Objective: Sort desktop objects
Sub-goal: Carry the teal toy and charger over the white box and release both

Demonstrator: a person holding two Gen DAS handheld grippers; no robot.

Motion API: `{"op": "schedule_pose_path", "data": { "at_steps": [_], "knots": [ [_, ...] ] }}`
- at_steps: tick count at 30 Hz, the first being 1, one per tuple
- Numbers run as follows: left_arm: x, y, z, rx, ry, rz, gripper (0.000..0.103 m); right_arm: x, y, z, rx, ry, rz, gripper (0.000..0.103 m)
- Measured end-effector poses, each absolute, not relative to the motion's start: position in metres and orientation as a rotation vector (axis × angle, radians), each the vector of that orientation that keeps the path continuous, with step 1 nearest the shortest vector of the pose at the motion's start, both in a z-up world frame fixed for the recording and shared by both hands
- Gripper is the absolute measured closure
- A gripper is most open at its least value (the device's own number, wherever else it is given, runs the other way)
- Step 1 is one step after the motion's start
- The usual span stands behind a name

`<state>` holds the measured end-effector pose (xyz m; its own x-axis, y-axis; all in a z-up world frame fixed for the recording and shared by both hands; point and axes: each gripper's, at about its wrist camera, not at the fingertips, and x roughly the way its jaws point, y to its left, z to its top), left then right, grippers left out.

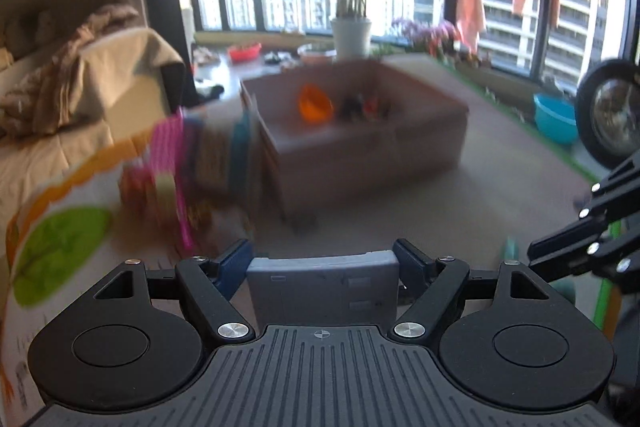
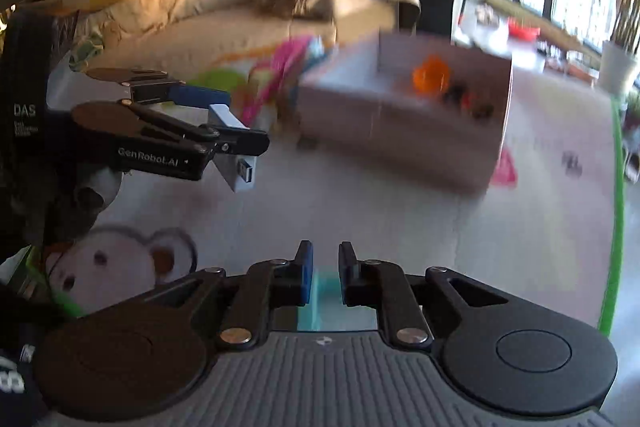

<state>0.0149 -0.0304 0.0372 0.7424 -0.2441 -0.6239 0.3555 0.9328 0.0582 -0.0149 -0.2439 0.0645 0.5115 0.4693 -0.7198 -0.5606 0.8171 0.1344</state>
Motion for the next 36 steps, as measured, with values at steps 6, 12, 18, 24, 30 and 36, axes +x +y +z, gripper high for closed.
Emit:
{"op": "schedule_pose_path", "data": {
  "at_steps": [6,12,18,24,30,36],
  "knots": [
    [0.008,-0.028,0.024,0.170,0.692,-0.330,0.014,-0.020,-0.230,0.044,-0.168,0.891,0.619,0.089],
    [-0.002,-0.032,0.022,0.213,0.711,-0.322,0.009,-0.020,-0.214,0.035,-0.251,0.838,0.605,0.092],
    [-0.011,-0.030,0.017,0.227,0.735,-0.321,0.008,-0.017,-0.219,0.037,-0.243,0.820,0.576,0.092],
    [-0.021,-0.024,0.012,0.253,0.755,-0.338,0.010,-0.014,-0.226,0.037,-0.226,0.810,0.547,0.092],
    [-0.022,-0.024,0.017,0.240,0.745,-0.341,0.013,-0.011,-0.230,0.036,-0.201,0.805,0.541,0.092],
    [0.006,-0.035,0.073,0.209,0.543,-0.365,0.013,-0.006,-0.243,0.069,-0.117,0.715,0.553,0.092]
  ]
}}
